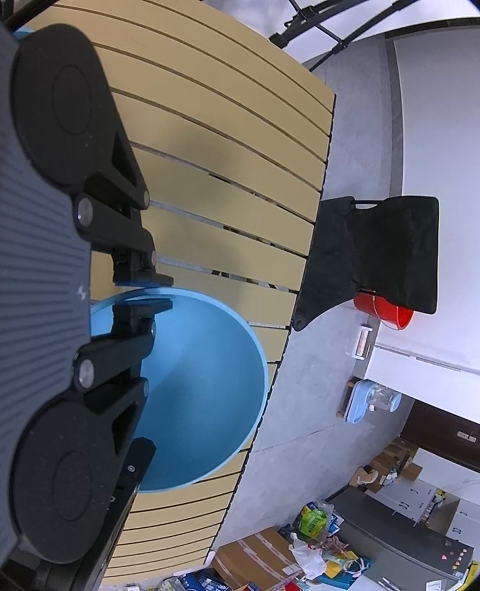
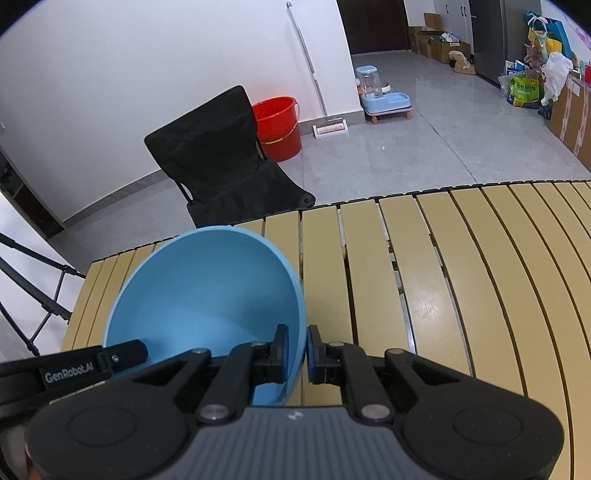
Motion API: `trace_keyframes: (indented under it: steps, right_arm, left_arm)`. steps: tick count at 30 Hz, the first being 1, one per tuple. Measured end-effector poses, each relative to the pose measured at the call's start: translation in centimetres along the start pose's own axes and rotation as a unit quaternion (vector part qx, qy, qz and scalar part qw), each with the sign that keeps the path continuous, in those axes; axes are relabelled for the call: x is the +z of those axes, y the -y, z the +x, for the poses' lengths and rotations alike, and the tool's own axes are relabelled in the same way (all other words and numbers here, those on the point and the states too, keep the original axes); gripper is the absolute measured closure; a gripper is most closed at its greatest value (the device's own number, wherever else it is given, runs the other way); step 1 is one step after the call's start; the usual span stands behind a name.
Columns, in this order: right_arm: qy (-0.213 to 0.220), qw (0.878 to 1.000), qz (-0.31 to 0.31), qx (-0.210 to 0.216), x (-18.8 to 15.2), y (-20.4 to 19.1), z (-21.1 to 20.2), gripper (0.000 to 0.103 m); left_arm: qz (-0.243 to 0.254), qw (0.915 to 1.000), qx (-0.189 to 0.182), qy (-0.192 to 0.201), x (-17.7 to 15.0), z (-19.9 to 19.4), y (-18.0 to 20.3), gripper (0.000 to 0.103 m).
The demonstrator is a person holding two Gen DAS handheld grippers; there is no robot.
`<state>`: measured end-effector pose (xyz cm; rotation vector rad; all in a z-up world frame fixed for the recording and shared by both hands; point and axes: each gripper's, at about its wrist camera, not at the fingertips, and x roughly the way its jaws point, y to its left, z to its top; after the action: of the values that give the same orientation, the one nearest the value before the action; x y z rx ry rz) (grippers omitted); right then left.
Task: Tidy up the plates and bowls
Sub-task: 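Lift and carry the bowl with both tools toward the stacked bowls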
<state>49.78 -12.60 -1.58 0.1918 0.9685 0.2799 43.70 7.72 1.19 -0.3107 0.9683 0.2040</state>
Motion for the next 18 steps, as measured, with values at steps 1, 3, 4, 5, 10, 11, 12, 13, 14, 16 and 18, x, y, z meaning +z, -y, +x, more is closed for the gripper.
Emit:
trace_keyframes:
  steps: [1, 3, 4, 5, 10, 11, 12, 13, 14, 16, 18]
  right_arm:
    - [0.001, 1.0, -0.001, 0.001, -0.2, -0.1, -0.2, 0.094]
    - [0.002, 1.0, -0.003, 0.001, -0.4, -0.4, -0.6, 0.094]
    - [0.002, 1.0, -0.003, 0.002, -0.6, -0.5, -0.8, 0.094]
    - [0.003, 1.0, -0.004, 0.002, -0.8, -0.6, -1.1, 0.094]
    - [0.005, 1.0, -0.009, 0.004, -2.1, -1.2, -2.5, 0.094]
    - [0.006, 1.0, -0.01, 0.004, -2.3, -1.4, -2.8, 0.094]
    - [0.007, 1.0, -0.011, 0.005, -2.6, -1.6, -3.1, 0.094]
    - [0.007, 1.0, -0.012, 0.006, -2.8, -1.6, -3.3, 0.094]
    - [0.008, 1.0, -0.013, 0.006, -3.1, -1.8, -3.6, 0.094]
    - [0.009, 1.0, -0.015, 0.008, -3.7, -2.0, -4.2, 0.094]
    - [0.01, 1.0, -0.018, 0.008, -4.2, -2.3, -4.7, 0.094]
  left_arm:
    - [-0.002, 1.0, 0.0, 0.001, -0.2, -0.3, -0.1, 0.096]
    - [-0.004, 1.0, -0.001, 0.003, -0.6, -0.8, -0.4, 0.096]
    - [-0.005, 1.0, -0.001, 0.004, -0.8, -1.1, -0.6, 0.096]
    - [-0.006, 1.0, 0.0, 0.005, -1.0, -1.3, -0.7, 0.096]
    - [-0.009, 0.9999, 0.001, 0.009, -2.0, -2.6, -1.4, 0.096]
    - [-0.011, 0.9999, 0.001, 0.009, -2.1, -2.8, -1.5, 0.096]
    - [-0.013, 0.9999, 0.0, 0.01, -2.3, -3.1, -1.8, 0.096]
    - [-0.015, 0.9998, -0.001, 0.01, -2.5, -3.3, -2.0, 0.096]
    - [-0.017, 0.9998, -0.001, 0.011, -2.7, -3.6, -2.2, 0.096]
    - [-0.021, 0.9997, -0.001, 0.015, -3.2, -4.2, -2.5, 0.096]
    - [-0.025, 0.9995, 0.0, 0.017, -3.7, -4.6, -2.8, 0.096]
